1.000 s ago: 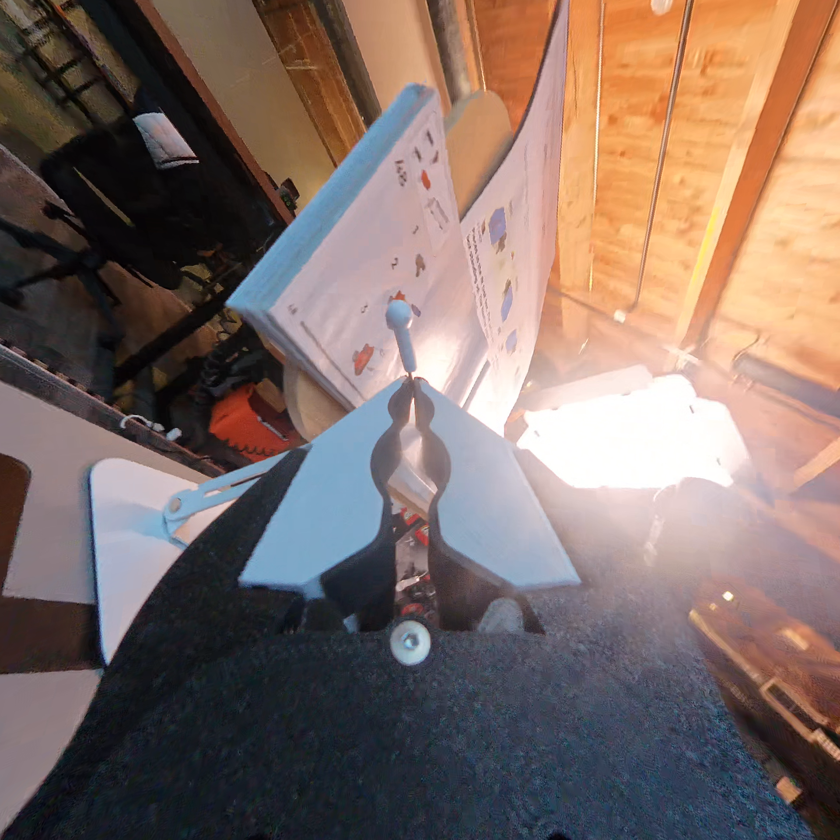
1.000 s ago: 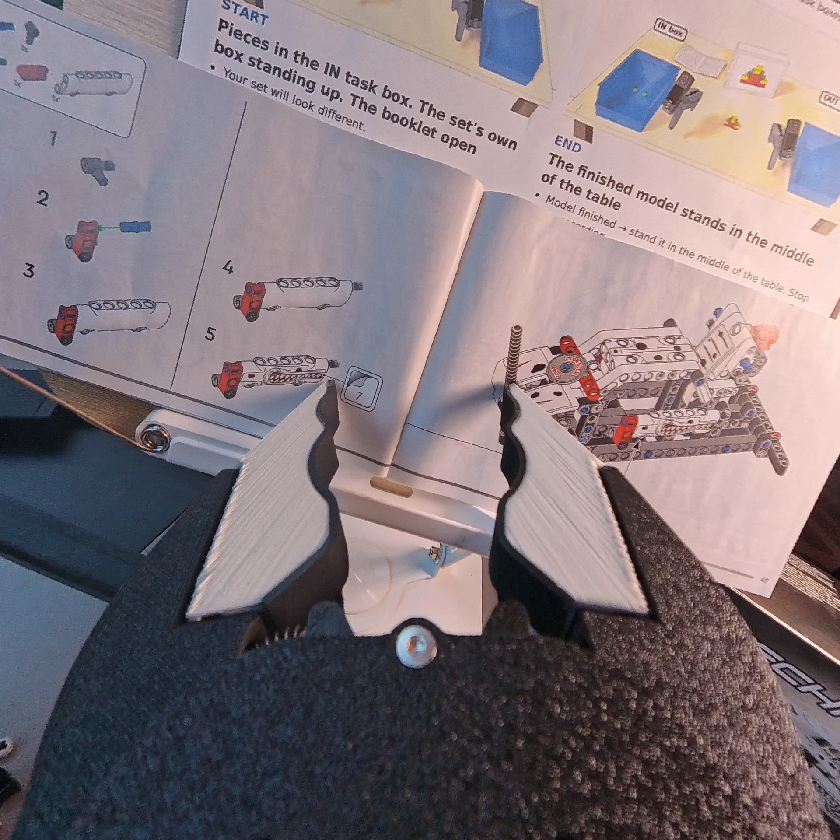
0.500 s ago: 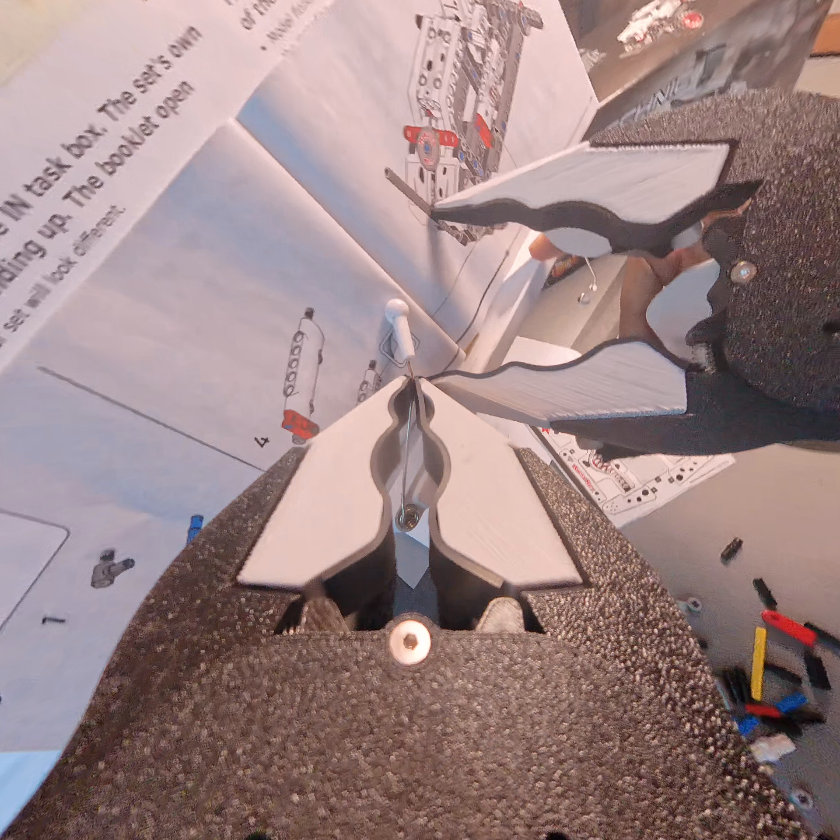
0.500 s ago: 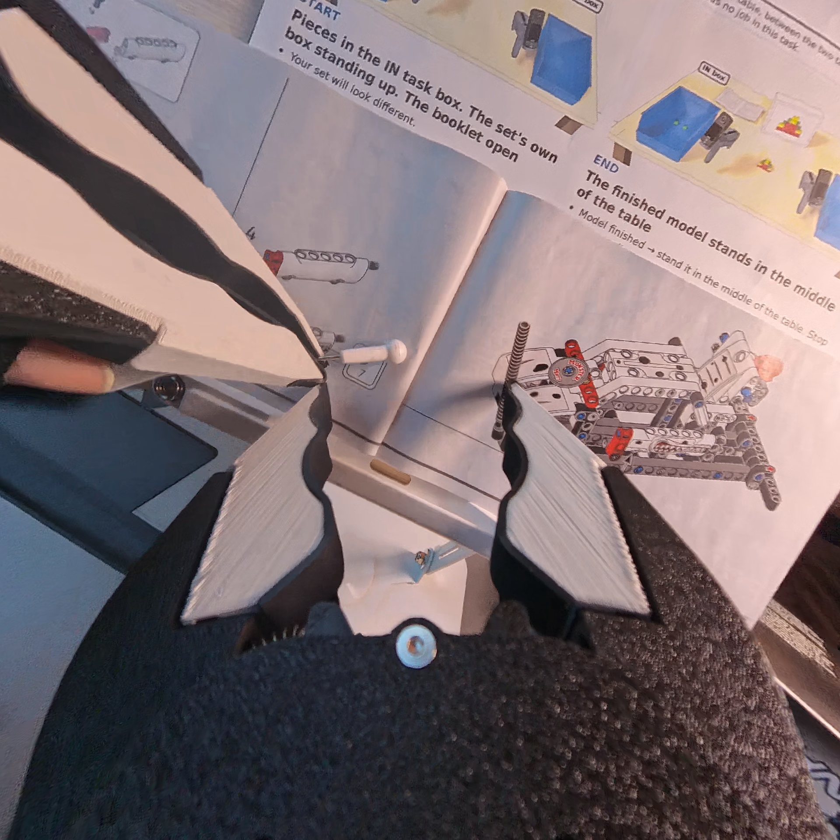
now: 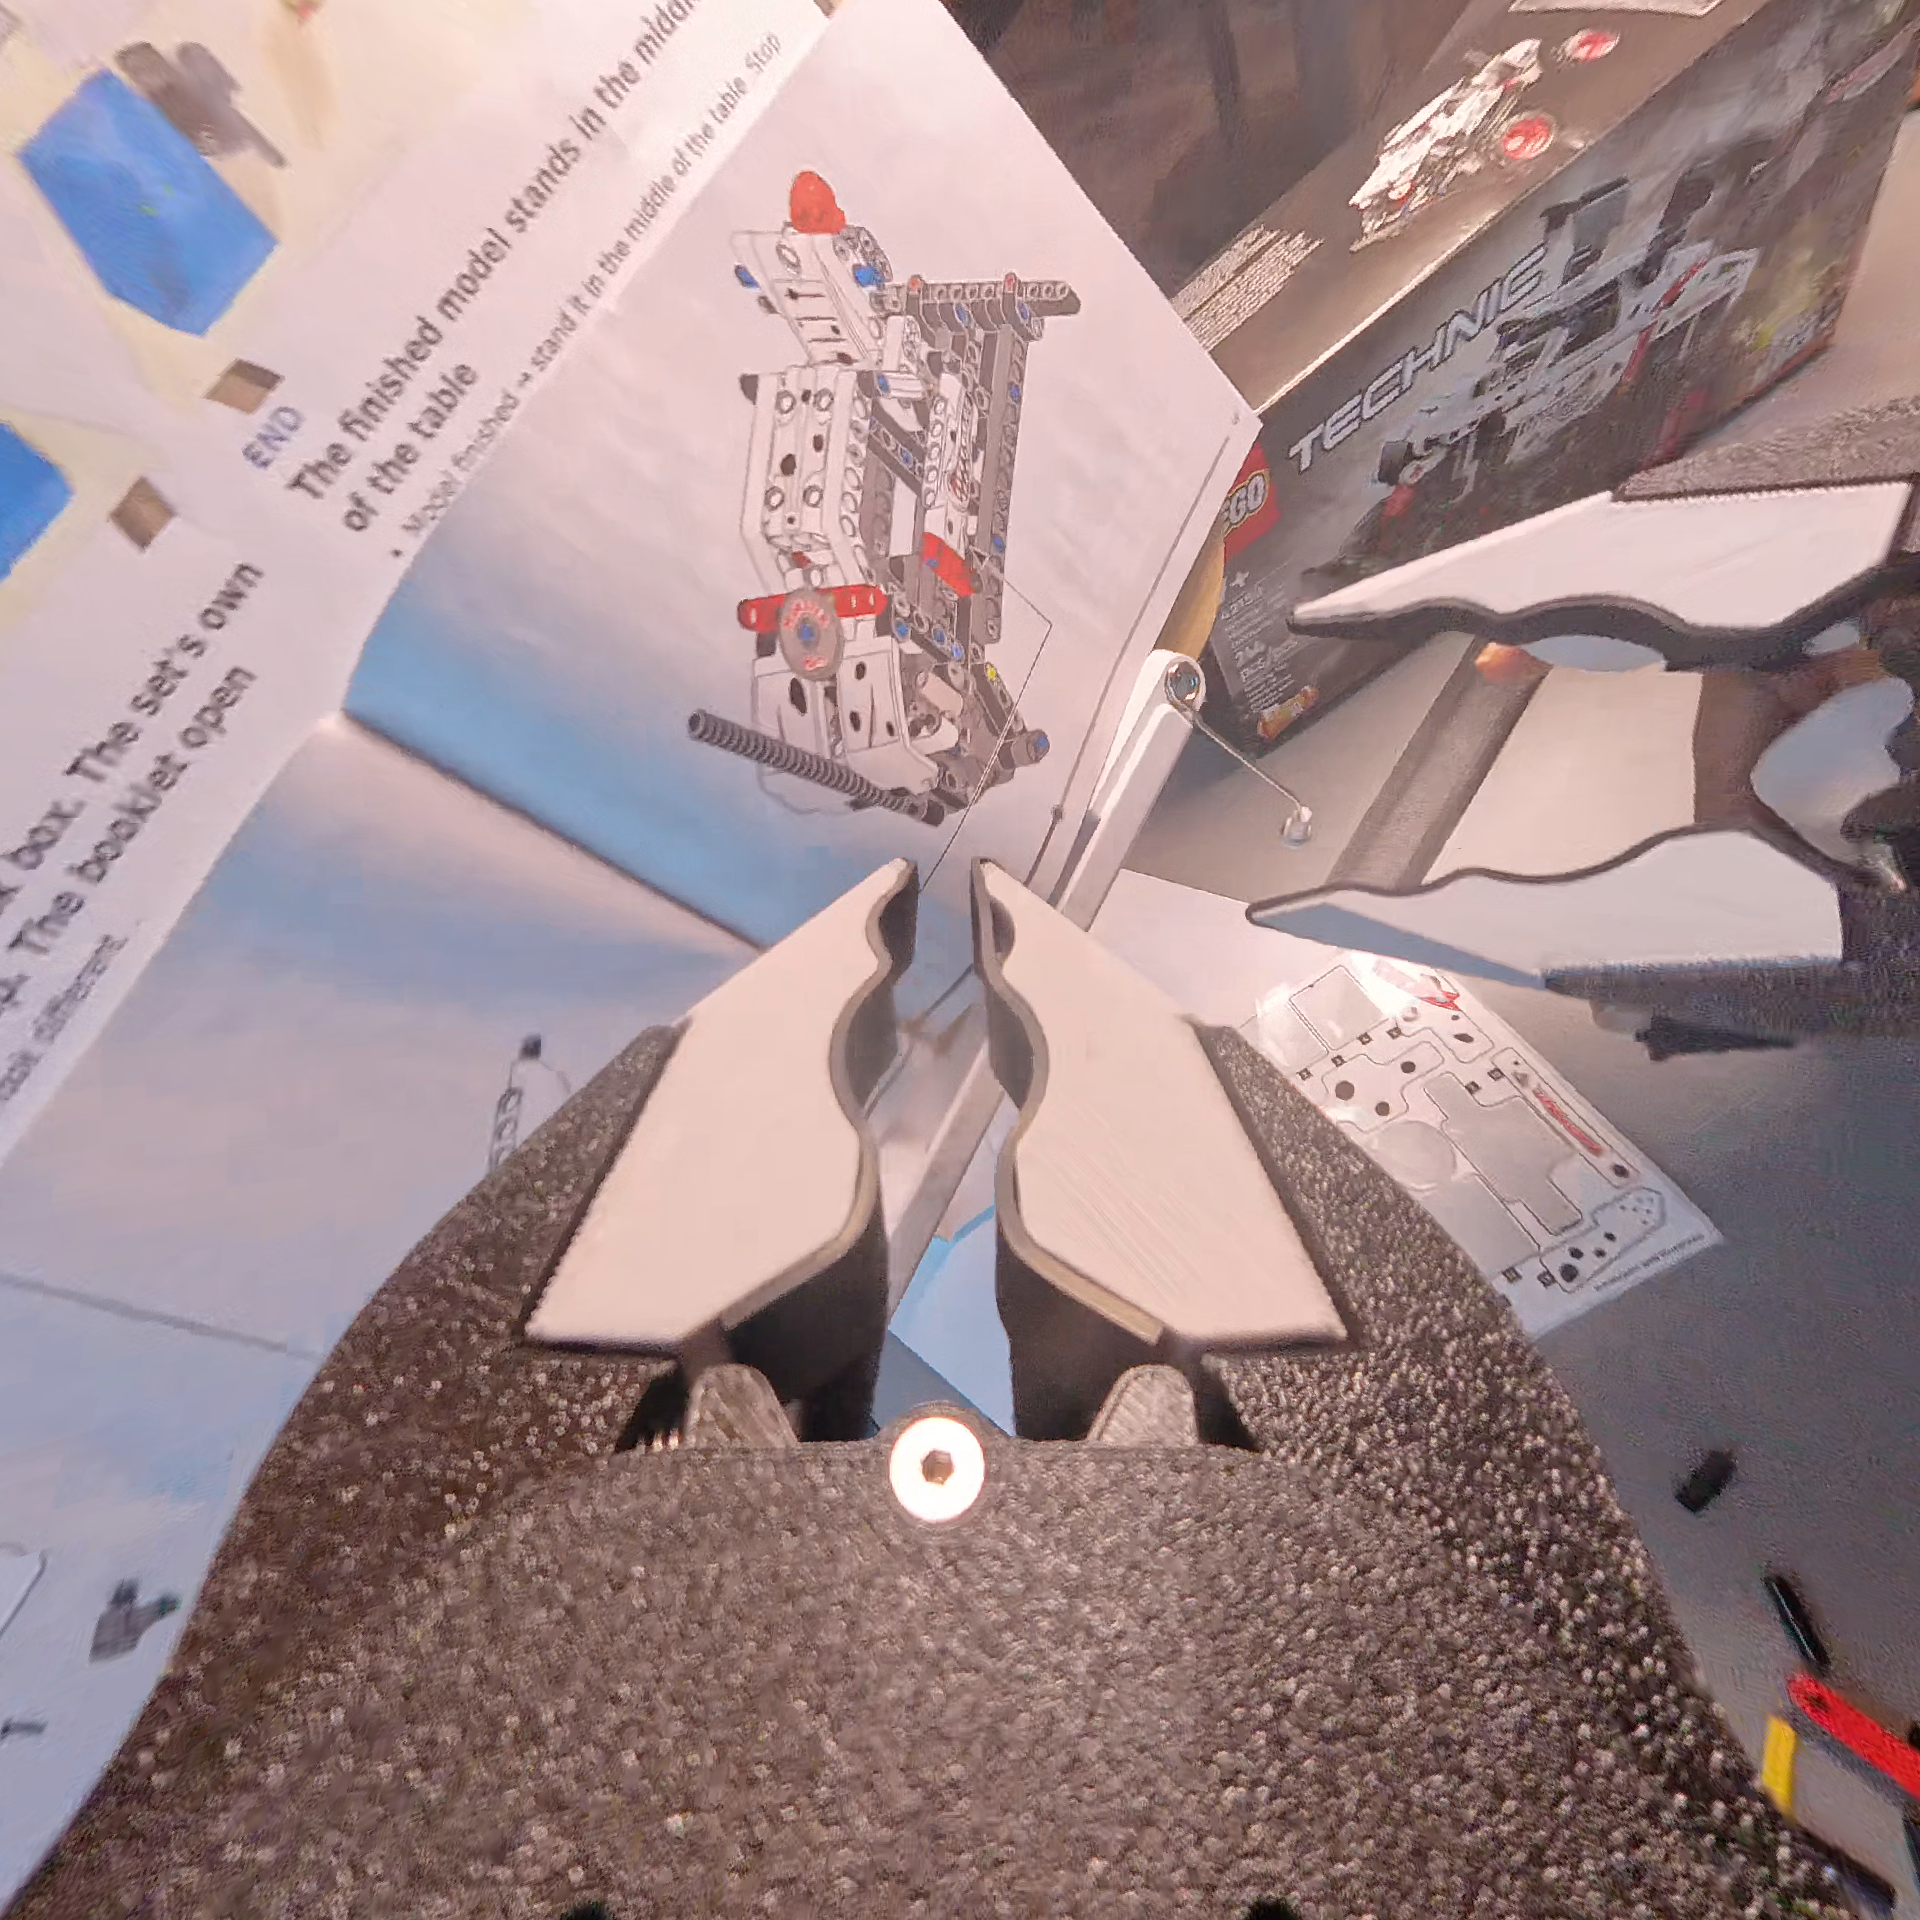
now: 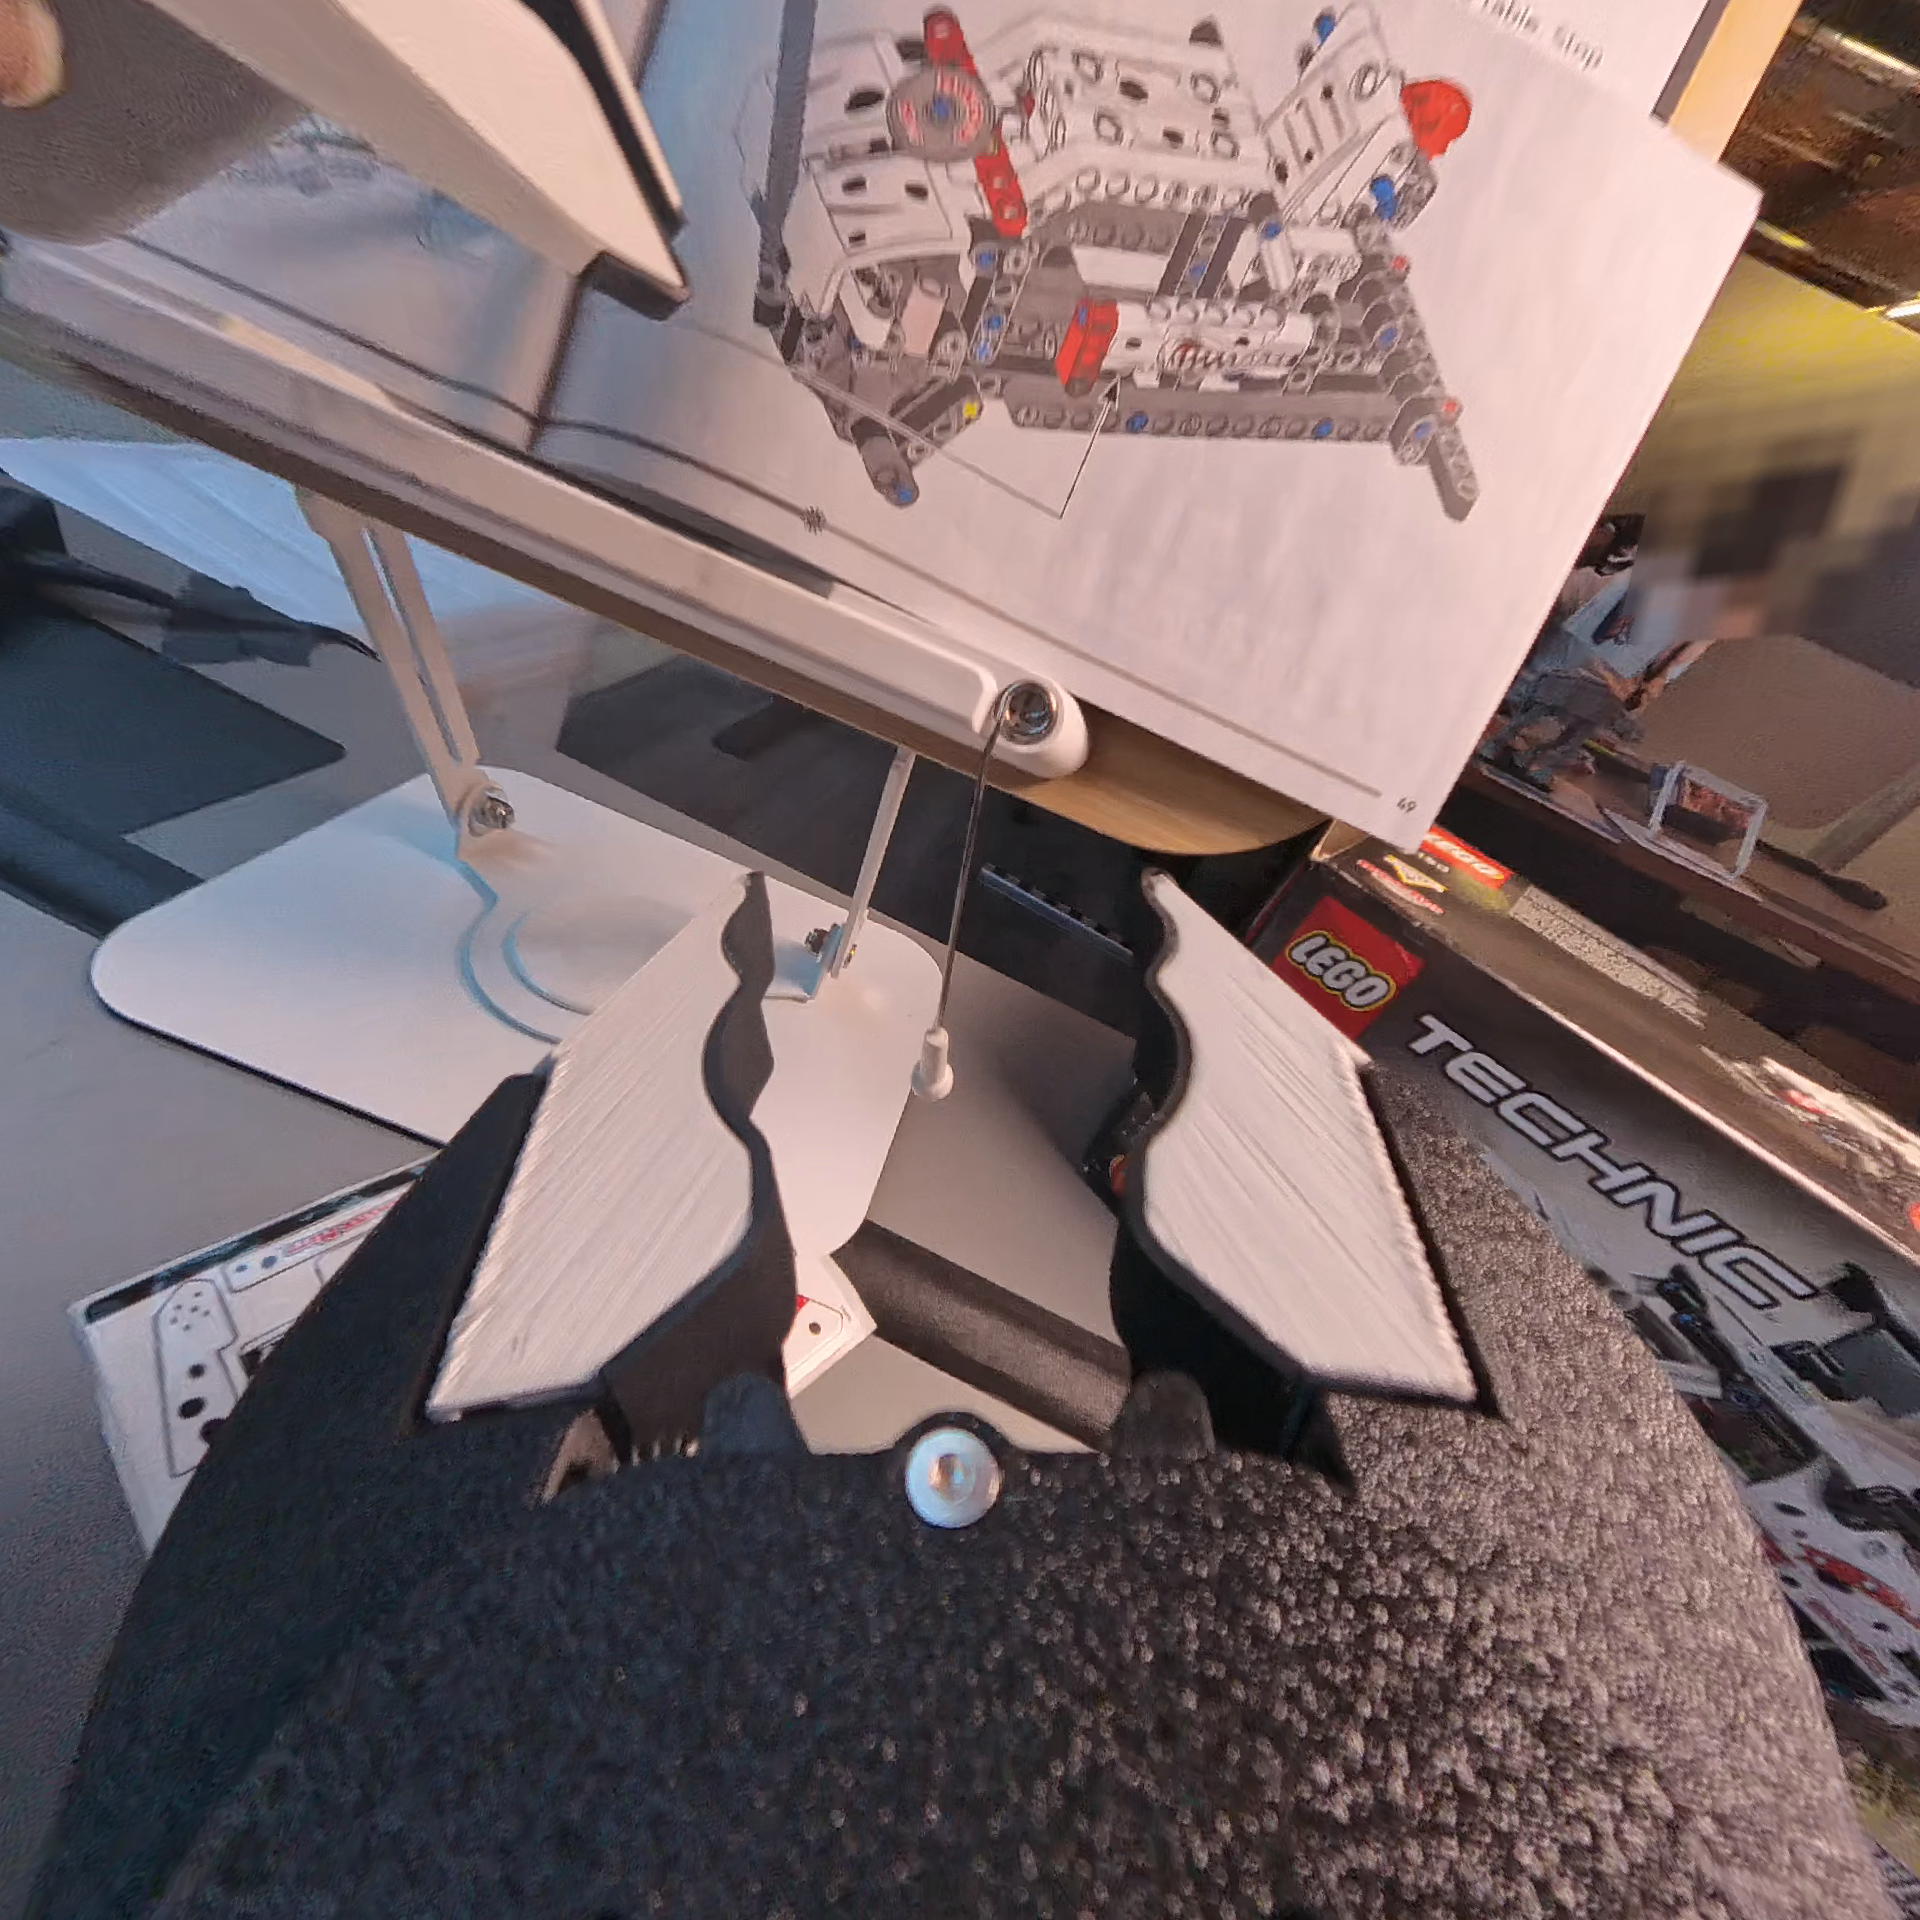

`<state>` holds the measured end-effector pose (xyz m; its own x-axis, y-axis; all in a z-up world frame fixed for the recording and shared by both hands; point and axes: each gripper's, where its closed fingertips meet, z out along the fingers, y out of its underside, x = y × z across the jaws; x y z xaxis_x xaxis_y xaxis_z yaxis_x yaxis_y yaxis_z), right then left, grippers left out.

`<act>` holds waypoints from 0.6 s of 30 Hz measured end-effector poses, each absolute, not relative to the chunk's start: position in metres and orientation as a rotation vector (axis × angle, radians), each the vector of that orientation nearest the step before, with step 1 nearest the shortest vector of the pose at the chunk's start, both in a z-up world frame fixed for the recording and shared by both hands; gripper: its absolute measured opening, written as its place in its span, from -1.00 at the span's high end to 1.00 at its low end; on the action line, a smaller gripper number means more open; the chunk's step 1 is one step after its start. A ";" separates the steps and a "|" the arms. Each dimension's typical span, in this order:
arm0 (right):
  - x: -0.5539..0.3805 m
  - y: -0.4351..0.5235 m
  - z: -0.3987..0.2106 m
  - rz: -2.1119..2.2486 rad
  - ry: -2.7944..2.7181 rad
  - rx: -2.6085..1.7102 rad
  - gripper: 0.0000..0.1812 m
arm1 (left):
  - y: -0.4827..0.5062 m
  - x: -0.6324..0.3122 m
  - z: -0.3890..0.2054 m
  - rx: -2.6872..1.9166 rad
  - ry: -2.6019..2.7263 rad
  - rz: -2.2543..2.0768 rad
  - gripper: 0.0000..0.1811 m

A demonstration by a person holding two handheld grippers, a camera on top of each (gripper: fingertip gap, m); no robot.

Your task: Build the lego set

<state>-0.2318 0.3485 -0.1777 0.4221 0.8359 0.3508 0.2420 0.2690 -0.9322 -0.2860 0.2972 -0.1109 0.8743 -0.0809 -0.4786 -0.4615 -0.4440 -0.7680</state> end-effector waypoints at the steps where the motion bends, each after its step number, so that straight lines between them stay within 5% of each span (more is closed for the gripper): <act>1: -0.236 0.353 -0.185 0.506 -1.115 -1.296 0.25 | 0.307 -0.288 -0.116 -2.029 0.391 0.507 0.94; 3: -0.243 0.364 -0.197 0.416 -1.148 -1.319 0.41 | 0.321 -0.301 -0.128 -2.104 0.353 0.662 0.99; 5: -0.234 0.382 -0.191 0.206 -1.170 -1.230 1.00 | 0.328 -0.303 -0.128 -2.105 0.331 0.722 1.00; 18: -0.251 0.376 -0.099 -0.709 -1.491 -0.125 0.89 | 0.330 -0.295 -0.130 -2.121 0.336 0.674 1.00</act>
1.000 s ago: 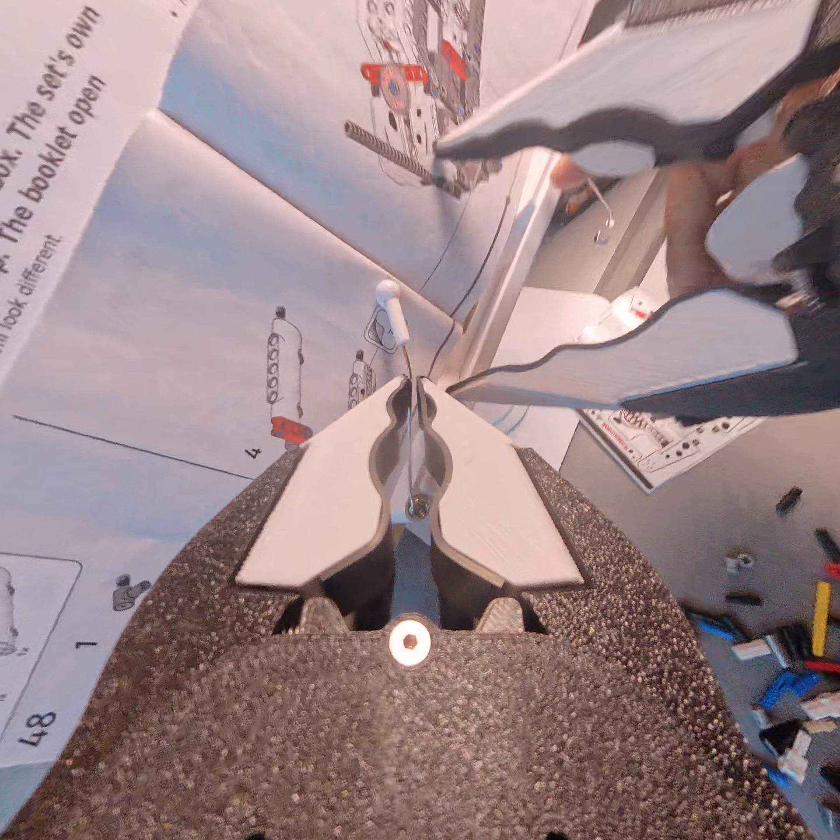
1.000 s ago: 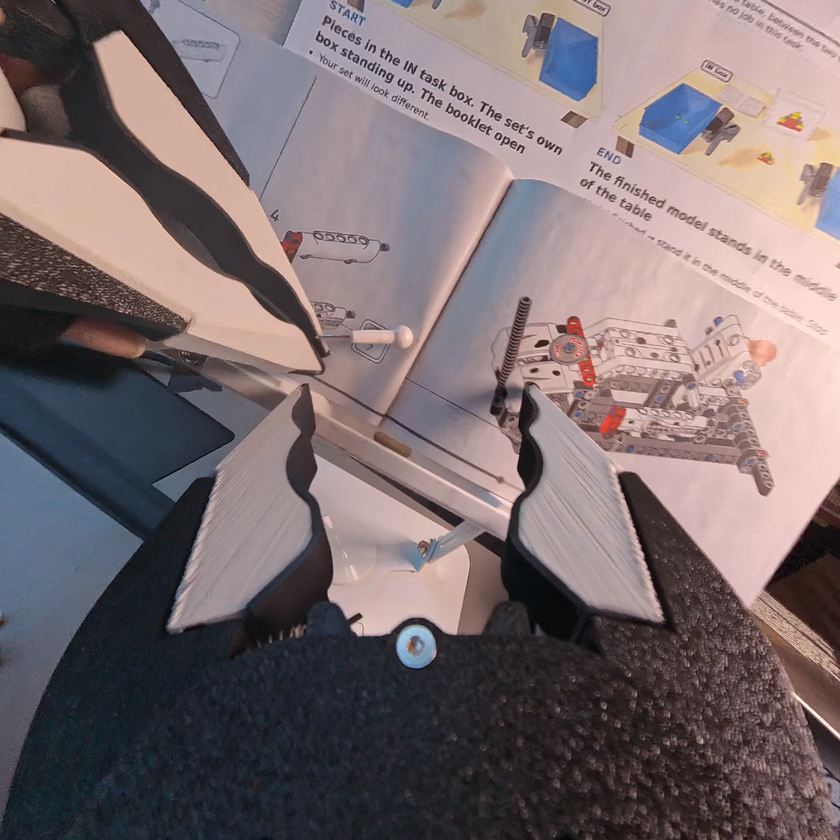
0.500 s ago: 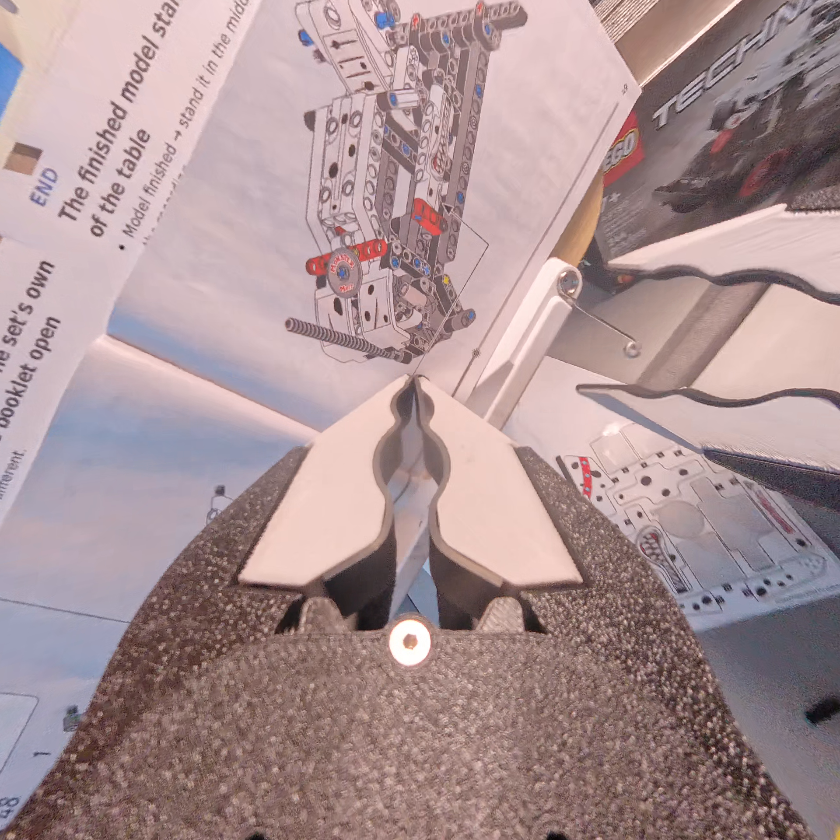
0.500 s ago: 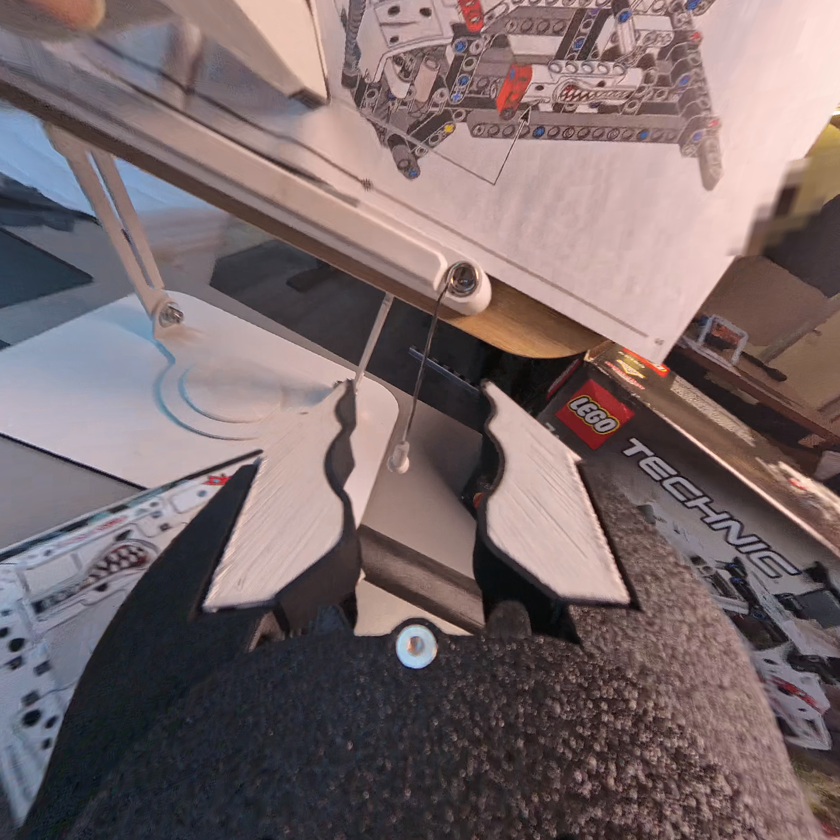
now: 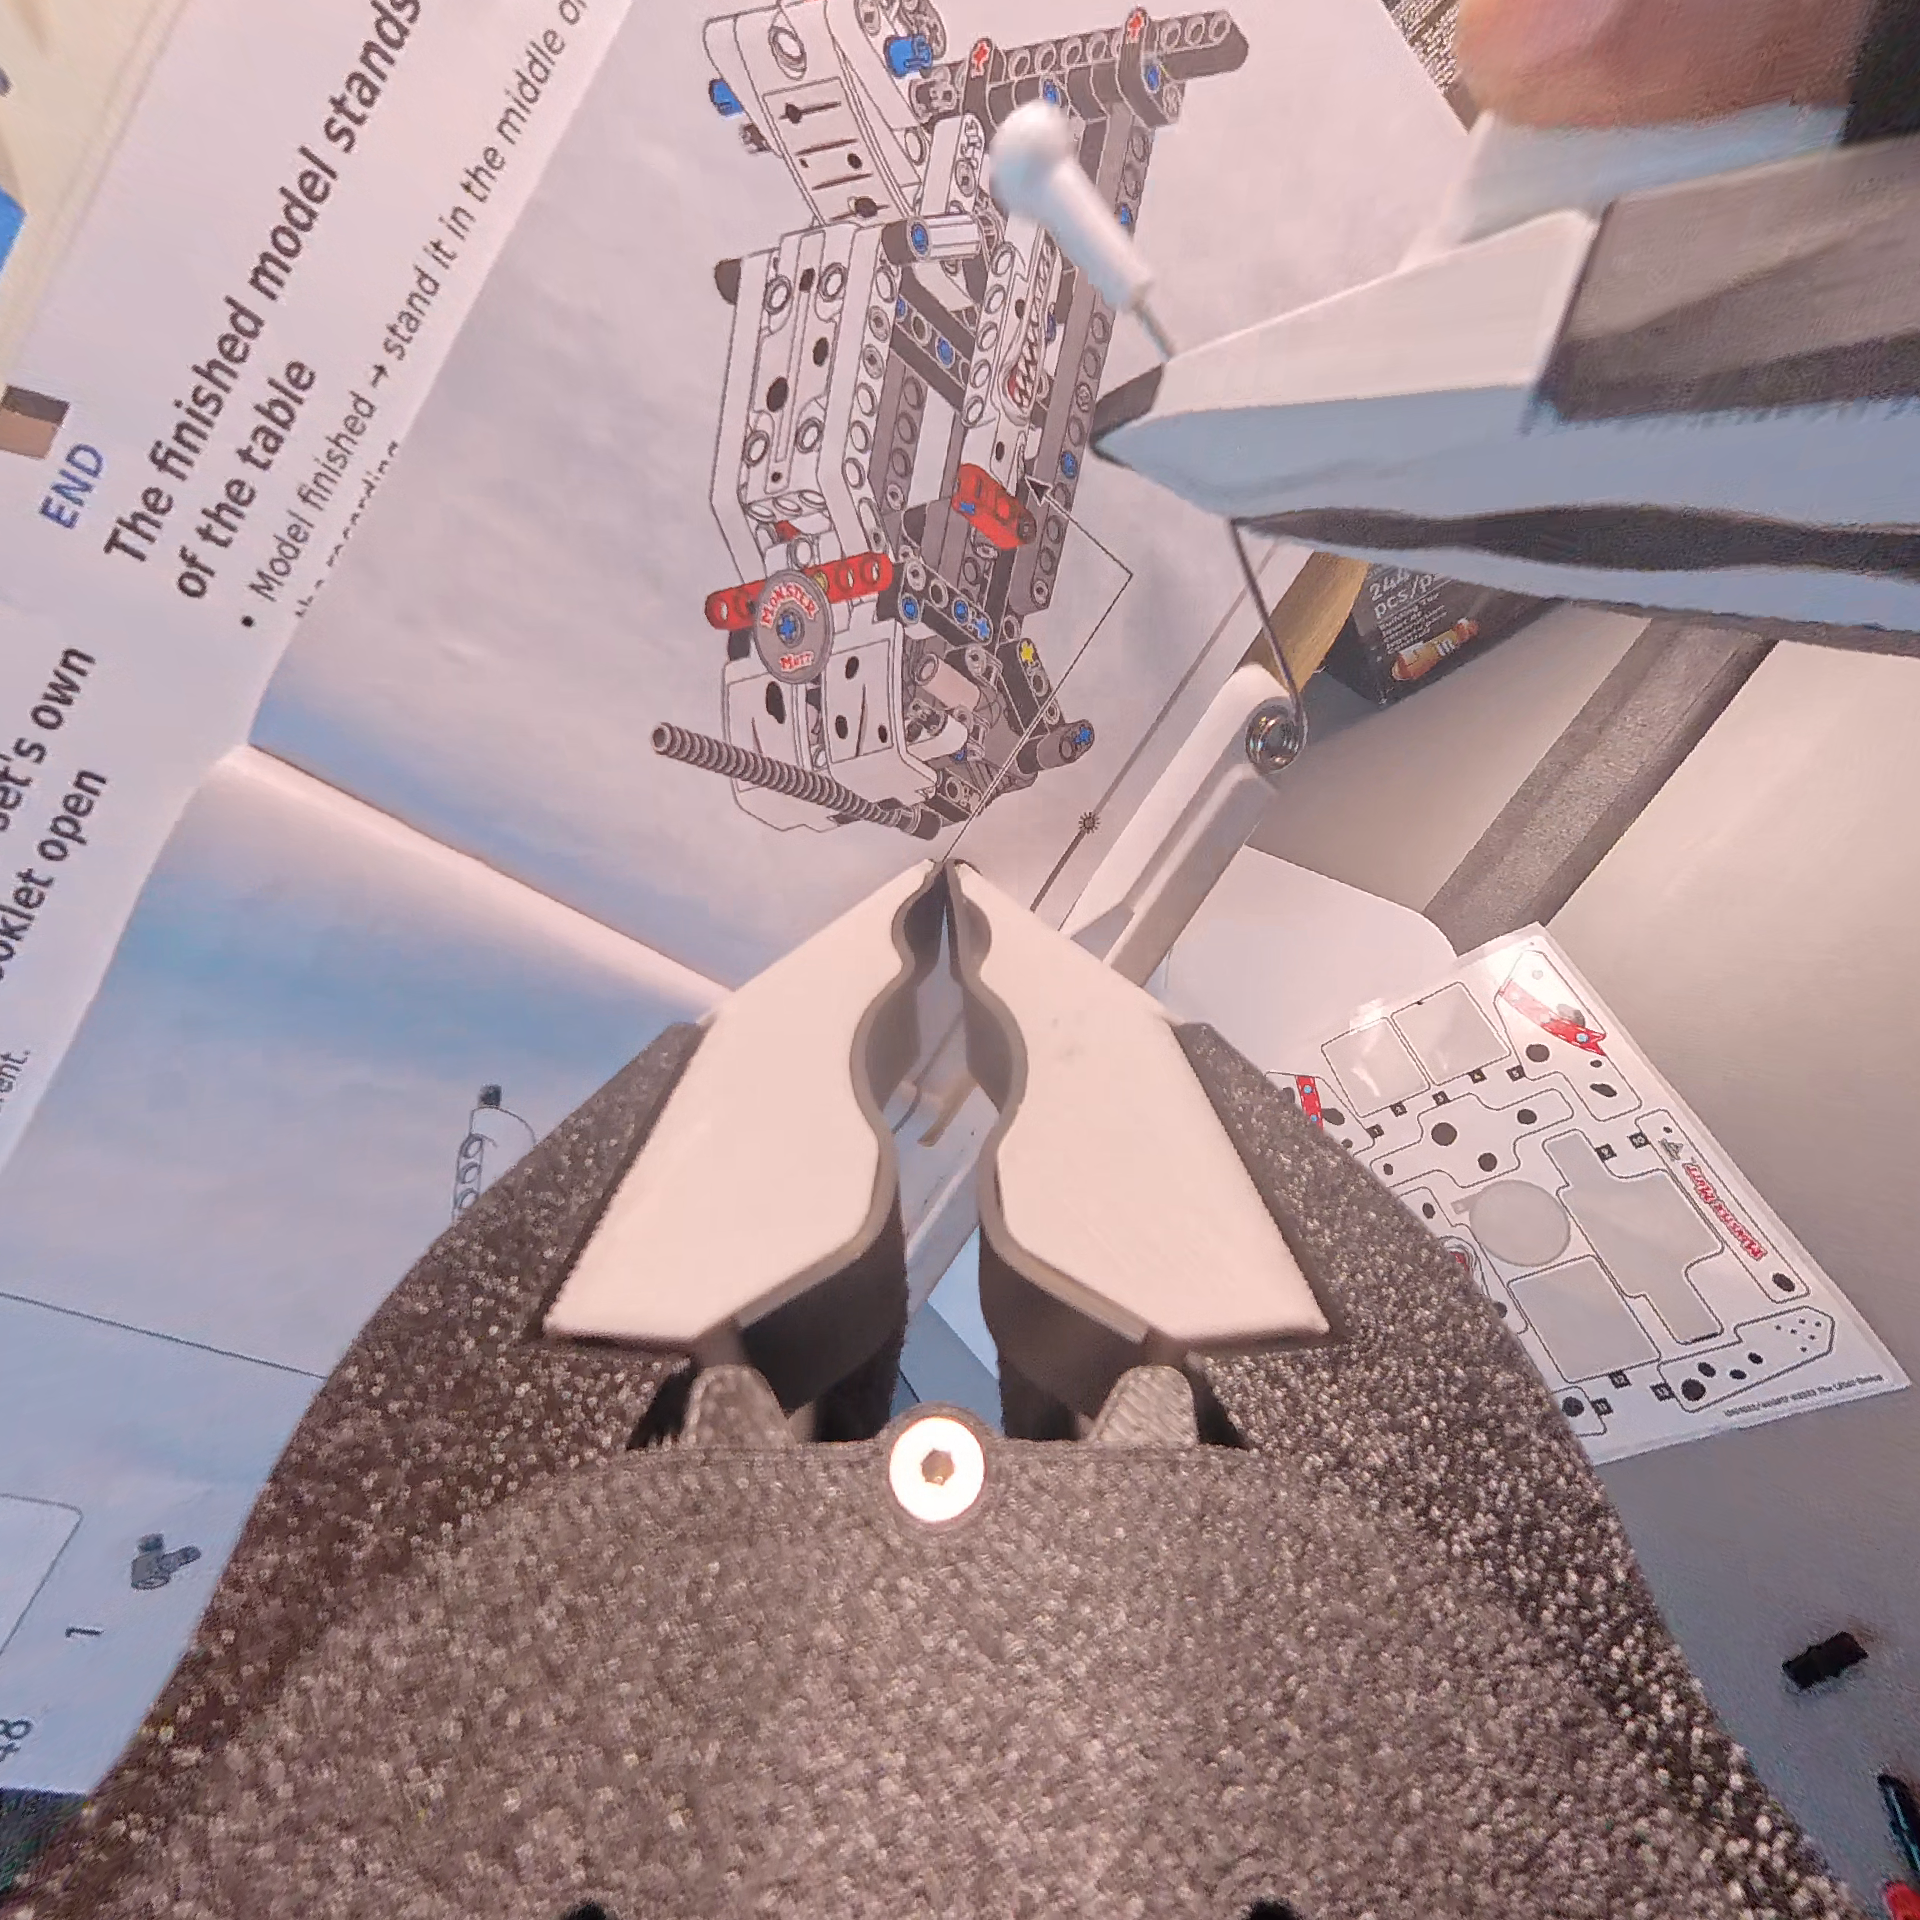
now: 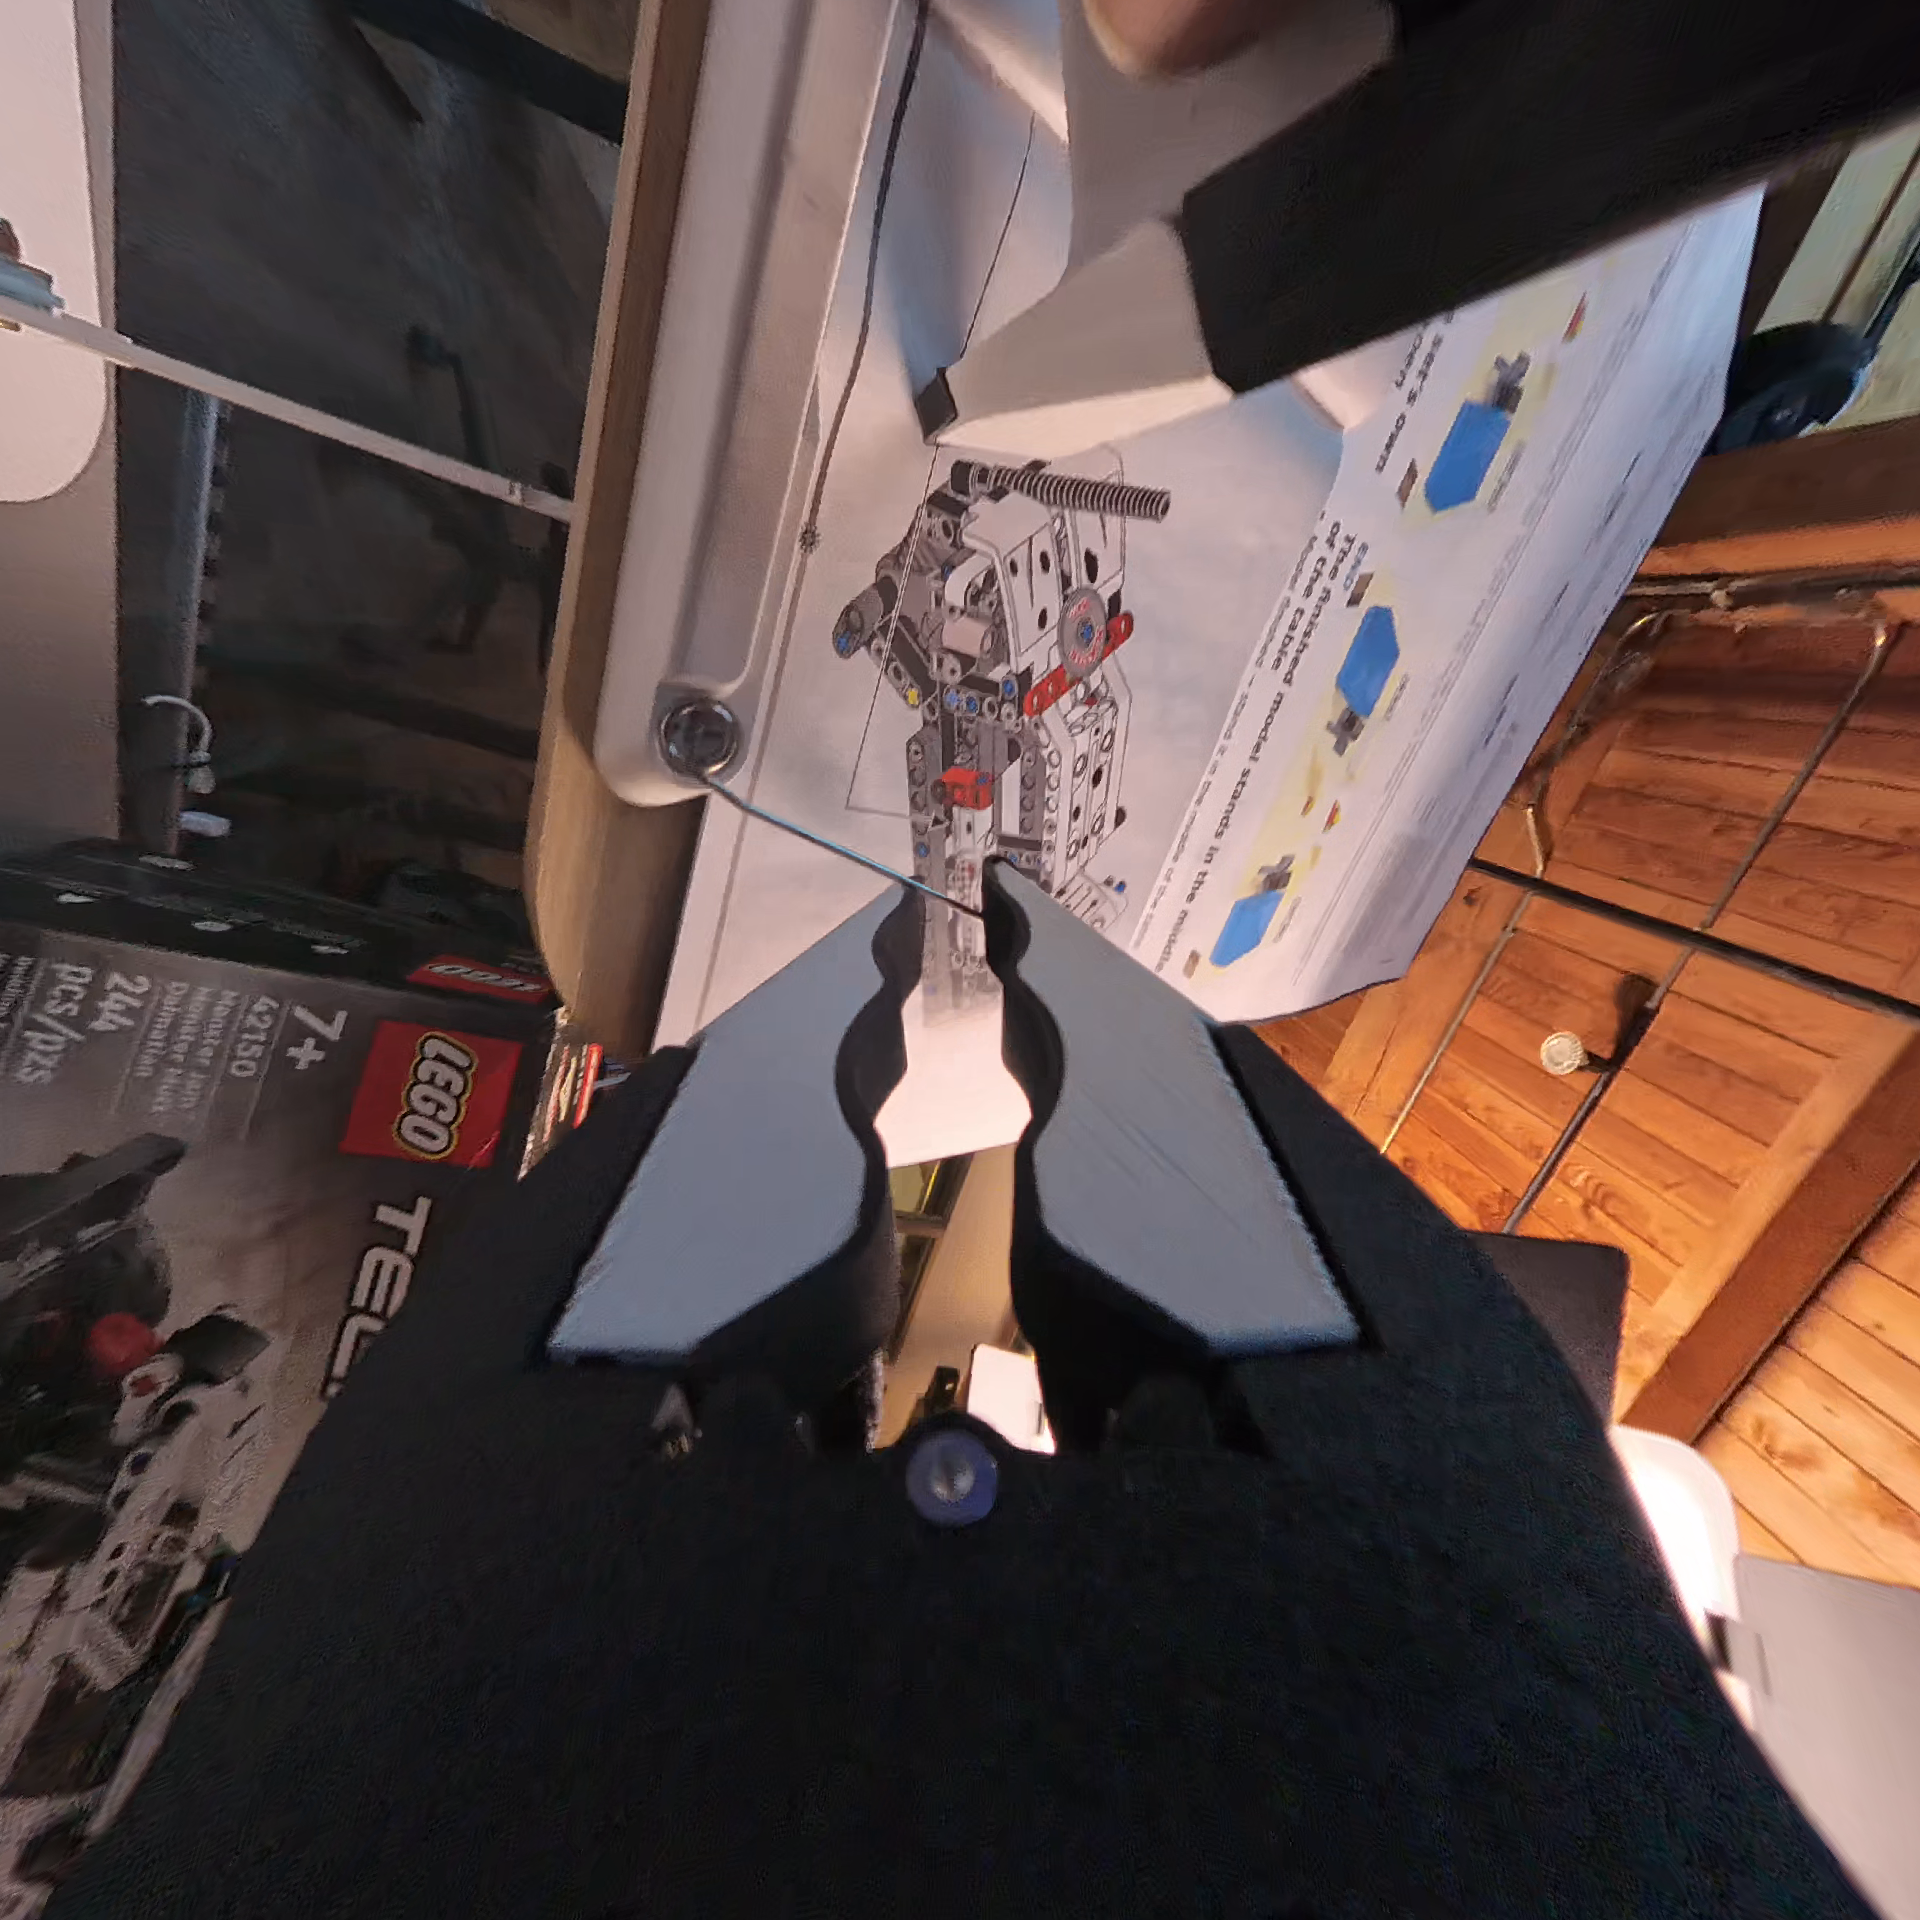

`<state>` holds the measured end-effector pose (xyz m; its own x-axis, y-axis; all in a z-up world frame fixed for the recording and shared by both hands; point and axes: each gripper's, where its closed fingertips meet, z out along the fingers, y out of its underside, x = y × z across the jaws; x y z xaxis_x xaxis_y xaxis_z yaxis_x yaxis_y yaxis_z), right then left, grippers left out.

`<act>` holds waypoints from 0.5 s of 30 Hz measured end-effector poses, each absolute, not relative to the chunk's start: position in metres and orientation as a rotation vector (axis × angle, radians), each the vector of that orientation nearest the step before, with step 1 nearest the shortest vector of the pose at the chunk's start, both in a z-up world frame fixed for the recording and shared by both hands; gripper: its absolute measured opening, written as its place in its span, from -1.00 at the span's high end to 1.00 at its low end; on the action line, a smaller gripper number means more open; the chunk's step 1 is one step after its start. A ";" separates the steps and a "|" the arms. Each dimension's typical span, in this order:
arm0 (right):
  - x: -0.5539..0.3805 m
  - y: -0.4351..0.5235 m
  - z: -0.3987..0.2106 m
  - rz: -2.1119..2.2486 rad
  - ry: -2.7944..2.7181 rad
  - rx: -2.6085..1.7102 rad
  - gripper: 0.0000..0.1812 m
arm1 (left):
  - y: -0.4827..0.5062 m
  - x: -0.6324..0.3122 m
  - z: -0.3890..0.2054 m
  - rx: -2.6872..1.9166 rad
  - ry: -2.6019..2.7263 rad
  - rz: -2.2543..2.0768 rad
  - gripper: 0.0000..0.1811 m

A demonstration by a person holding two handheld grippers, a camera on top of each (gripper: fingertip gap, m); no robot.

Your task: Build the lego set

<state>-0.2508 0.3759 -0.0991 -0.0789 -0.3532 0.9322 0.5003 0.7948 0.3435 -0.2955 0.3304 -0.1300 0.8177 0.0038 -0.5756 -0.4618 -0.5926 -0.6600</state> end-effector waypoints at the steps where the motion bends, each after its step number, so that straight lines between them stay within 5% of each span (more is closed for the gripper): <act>1: -0.256 0.374 -0.098 -0.707 -1.487 -0.121 0.85 | 0.330 -0.295 -0.130 -2.114 0.325 0.661 1.00; 4: -0.255 0.371 -0.083 -0.418 -1.400 -0.469 0.31 | 0.329 -0.295 -0.129 -2.091 0.291 0.595 1.00; 11: -0.254 0.360 -0.088 0.775 -1.147 -1.255 0.32 | 0.311 -0.298 -0.095 -1.896 0.162 0.404 0.97; 14: -0.276 0.350 -0.101 0.701 -1.274 -1.197 0.99 | 0.301 -0.314 -0.092 -1.898 0.103 0.418 0.94; 15: -0.282 0.337 -0.106 0.634 -1.373 -1.109 1.00 | 0.299 -0.320 -0.095 -1.914 0.093 0.434 0.94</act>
